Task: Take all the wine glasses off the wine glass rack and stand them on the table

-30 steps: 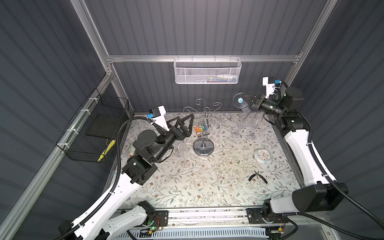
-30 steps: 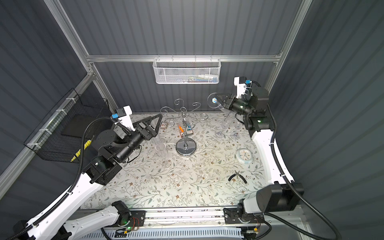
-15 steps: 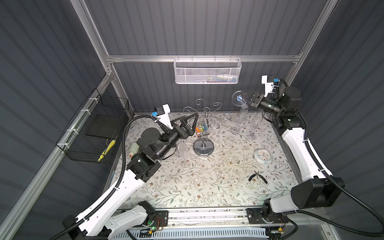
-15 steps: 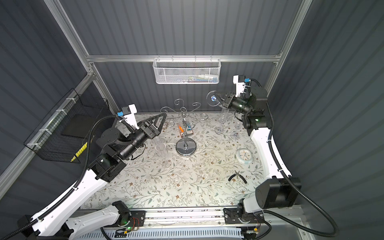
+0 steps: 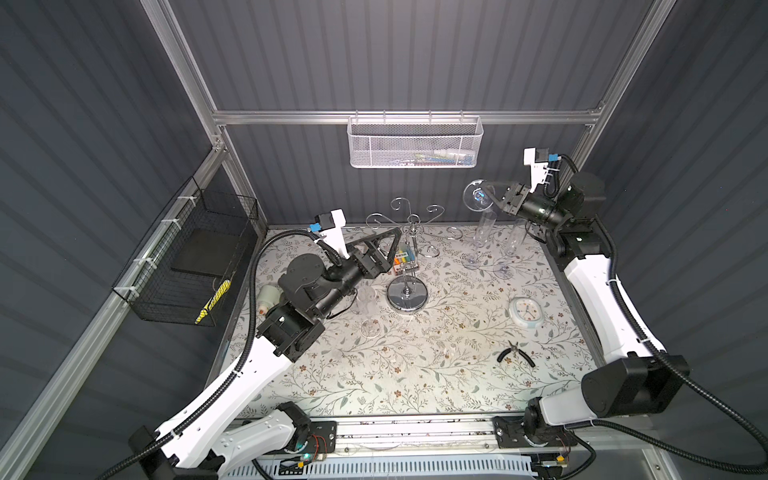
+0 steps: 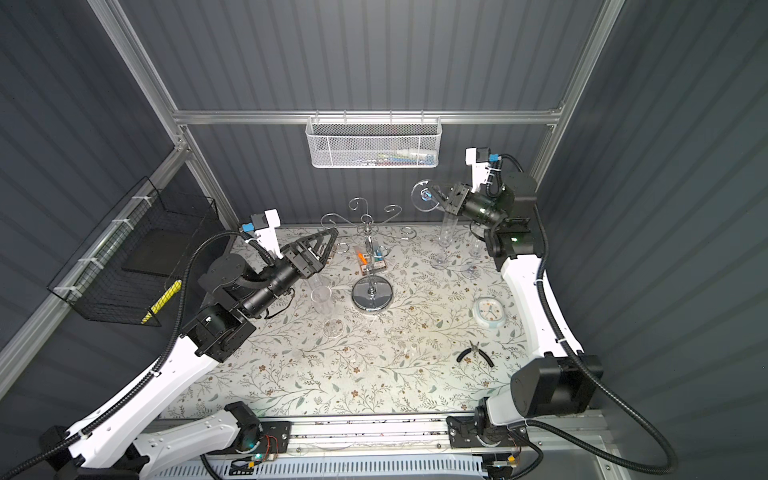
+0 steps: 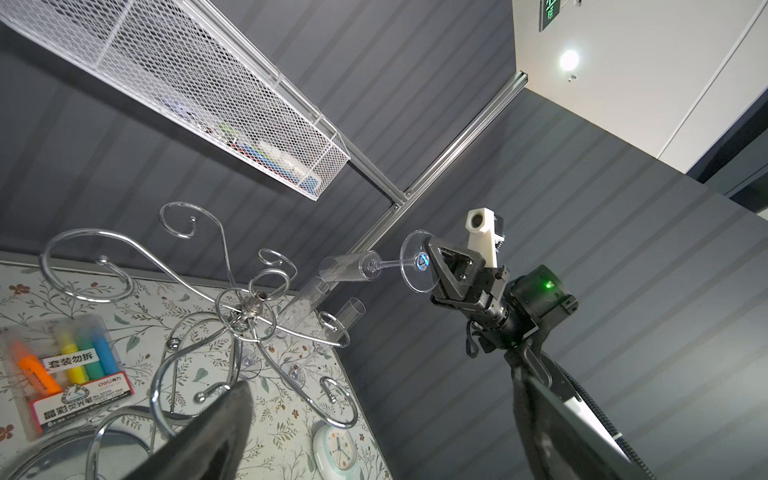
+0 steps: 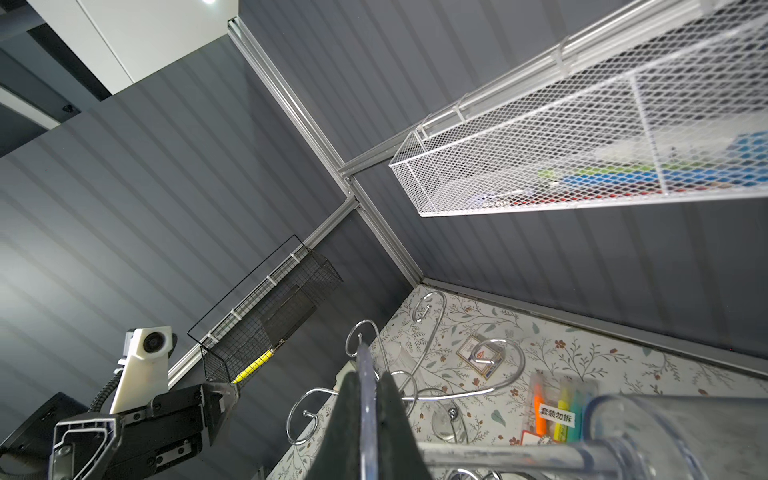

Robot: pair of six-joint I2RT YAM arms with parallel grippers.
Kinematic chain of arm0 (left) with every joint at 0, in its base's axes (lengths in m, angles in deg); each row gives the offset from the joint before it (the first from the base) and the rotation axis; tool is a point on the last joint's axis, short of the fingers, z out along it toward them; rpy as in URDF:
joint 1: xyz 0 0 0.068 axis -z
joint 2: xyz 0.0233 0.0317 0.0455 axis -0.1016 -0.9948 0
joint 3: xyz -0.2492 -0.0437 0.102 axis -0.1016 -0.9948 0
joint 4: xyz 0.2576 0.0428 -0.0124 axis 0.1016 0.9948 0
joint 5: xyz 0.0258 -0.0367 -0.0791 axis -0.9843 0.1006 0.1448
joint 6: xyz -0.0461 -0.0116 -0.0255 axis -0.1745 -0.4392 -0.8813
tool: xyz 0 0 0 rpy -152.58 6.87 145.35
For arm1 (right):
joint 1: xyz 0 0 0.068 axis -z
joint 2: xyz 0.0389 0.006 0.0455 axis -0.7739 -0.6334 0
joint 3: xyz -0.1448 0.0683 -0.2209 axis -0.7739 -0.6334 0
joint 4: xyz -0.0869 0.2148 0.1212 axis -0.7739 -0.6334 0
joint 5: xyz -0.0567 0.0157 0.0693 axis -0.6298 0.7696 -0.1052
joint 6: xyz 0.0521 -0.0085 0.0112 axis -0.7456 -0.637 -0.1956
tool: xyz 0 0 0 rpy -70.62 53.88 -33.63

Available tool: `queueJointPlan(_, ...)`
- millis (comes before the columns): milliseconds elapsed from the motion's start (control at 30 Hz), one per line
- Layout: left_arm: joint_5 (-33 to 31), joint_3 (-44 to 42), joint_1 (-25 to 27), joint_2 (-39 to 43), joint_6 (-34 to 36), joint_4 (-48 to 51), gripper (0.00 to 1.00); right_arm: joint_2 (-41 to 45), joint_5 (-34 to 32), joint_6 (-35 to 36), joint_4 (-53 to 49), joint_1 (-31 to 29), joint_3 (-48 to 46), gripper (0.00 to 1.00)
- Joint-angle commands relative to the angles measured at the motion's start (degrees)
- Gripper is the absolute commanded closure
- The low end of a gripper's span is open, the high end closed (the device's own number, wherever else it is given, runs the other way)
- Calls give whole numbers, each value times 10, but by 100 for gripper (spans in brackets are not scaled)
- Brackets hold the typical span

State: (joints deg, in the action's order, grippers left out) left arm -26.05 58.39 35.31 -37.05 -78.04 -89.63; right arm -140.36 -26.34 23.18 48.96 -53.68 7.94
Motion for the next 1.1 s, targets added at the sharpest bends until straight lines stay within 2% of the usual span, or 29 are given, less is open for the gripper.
queueJointPlan(0, 40, 22, -2, -18, -38, -27, 0, 53, 30, 42, 84, 0, -27, 100)
queueJointPlan(100, 57, 18, -2, -32, -79, -69, 0, 90, 46, 58, 160, 1, -81, 100)
queueJointPlan(233, 99, 27, -2, -63, -126, -124, 0, 125, 84, 41, 309, 0, -146, 100)
queueJointPlan(400, 140, 40, -2, -99, -166, -160, 0, 139, 137, 17, 434, -3, -192, 100)
queueJointPlan(633, 221, 68, -1, -152, -216, -218, 0, 139, 149, -22, 653, -21, -272, 100)
queueJointPlan(867, 280, 91, 12, -195, -221, -235, 2, 121, 177, 12, 703, -75, -273, 100)
queueJointPlan(1067, 286, 91, 16, -206, -213, -237, 8, 111, 165, 54, 706, -121, -289, 100)
